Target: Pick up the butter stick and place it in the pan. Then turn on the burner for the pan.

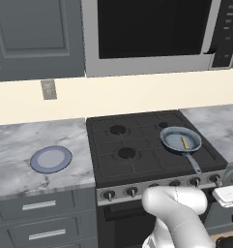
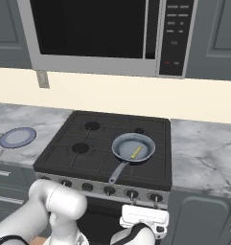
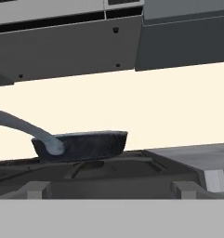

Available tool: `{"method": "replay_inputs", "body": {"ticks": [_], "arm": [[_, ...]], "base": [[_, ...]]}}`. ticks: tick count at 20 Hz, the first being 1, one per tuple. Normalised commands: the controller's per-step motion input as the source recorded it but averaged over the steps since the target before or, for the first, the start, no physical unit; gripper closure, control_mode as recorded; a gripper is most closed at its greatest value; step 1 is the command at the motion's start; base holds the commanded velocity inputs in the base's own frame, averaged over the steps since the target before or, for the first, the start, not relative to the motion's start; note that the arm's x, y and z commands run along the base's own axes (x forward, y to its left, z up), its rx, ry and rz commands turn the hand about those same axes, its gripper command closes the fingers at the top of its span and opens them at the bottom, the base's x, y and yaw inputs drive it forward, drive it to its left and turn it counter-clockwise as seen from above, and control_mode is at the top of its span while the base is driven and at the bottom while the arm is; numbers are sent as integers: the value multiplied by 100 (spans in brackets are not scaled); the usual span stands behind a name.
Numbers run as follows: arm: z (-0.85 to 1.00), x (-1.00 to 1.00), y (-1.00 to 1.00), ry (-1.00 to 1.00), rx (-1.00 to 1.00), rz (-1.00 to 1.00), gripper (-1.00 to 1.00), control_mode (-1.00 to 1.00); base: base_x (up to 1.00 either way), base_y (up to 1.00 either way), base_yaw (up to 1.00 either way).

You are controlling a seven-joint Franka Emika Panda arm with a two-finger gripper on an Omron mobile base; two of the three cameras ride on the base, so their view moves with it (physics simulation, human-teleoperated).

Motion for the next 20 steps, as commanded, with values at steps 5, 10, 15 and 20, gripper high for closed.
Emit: {"method": "replay_inputs", "body": {"ticks": [5,10,15,20], "arm": [[-1,2,-3,0,0,0,-100,-100],[-5,4,0,0,0,0,-100,-100],[-1,4,0,0,0,0,-100,-100],[0,7,-1,0,0,0,-100,-100]], "base": [[0,0,0],[0,0,0],[0,0,0],[0,0,0]]}}
